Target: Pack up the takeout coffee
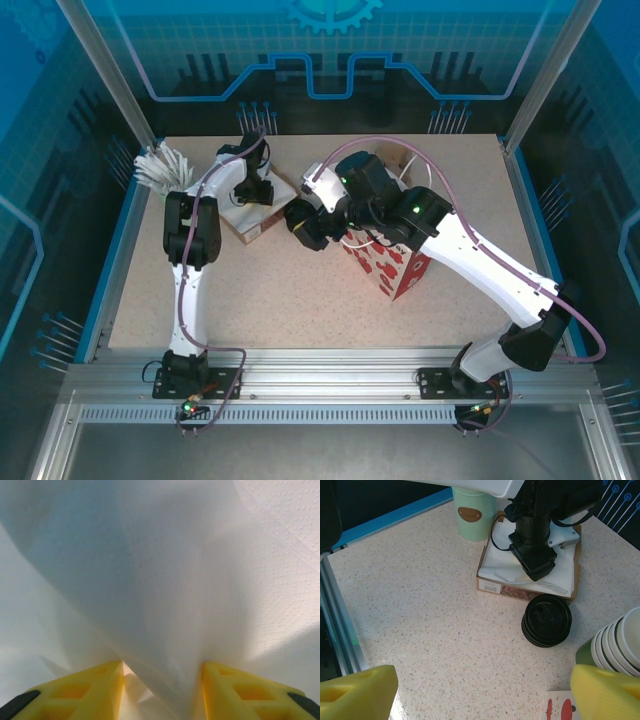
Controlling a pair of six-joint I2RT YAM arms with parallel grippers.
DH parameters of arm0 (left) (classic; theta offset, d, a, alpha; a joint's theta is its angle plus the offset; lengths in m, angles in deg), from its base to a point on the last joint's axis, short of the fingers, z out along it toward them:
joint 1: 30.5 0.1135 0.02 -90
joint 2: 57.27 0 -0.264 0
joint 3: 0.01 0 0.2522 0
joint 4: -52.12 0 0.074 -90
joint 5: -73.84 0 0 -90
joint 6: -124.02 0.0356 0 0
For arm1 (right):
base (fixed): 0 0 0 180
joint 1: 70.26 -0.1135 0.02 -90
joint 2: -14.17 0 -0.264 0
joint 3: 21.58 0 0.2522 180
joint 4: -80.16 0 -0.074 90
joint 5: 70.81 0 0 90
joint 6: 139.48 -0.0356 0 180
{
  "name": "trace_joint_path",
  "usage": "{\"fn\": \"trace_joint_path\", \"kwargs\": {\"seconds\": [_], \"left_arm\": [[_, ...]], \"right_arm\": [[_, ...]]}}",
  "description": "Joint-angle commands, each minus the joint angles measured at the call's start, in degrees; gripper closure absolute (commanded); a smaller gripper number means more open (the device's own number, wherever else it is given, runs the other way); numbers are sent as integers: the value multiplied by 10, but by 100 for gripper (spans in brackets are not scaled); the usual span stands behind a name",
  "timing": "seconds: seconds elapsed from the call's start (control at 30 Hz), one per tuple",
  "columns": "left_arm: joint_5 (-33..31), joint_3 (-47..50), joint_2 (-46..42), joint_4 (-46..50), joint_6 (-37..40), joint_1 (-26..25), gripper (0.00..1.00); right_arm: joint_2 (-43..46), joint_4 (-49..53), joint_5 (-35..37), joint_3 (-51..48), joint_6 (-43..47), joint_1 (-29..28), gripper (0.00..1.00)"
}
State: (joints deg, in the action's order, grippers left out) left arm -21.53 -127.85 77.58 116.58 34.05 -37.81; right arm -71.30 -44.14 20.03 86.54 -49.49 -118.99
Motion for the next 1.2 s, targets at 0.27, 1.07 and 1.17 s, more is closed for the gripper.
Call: {"fn": "trace_joint_path", "kwargs": {"seconds": [0.27,1.07,1.17], "left_arm": [[43,-15,-16,15,-12,14,74],[55,-8,-54,5,-20,23,84],[55,-5,-65,0,-23,25,90]], "right_arm": [[-5,15,-10,17,-5,-9,10],[-11,21,-9,20,-6,-14,10],[-10,21,-8,20,-5,-14,10]]}}
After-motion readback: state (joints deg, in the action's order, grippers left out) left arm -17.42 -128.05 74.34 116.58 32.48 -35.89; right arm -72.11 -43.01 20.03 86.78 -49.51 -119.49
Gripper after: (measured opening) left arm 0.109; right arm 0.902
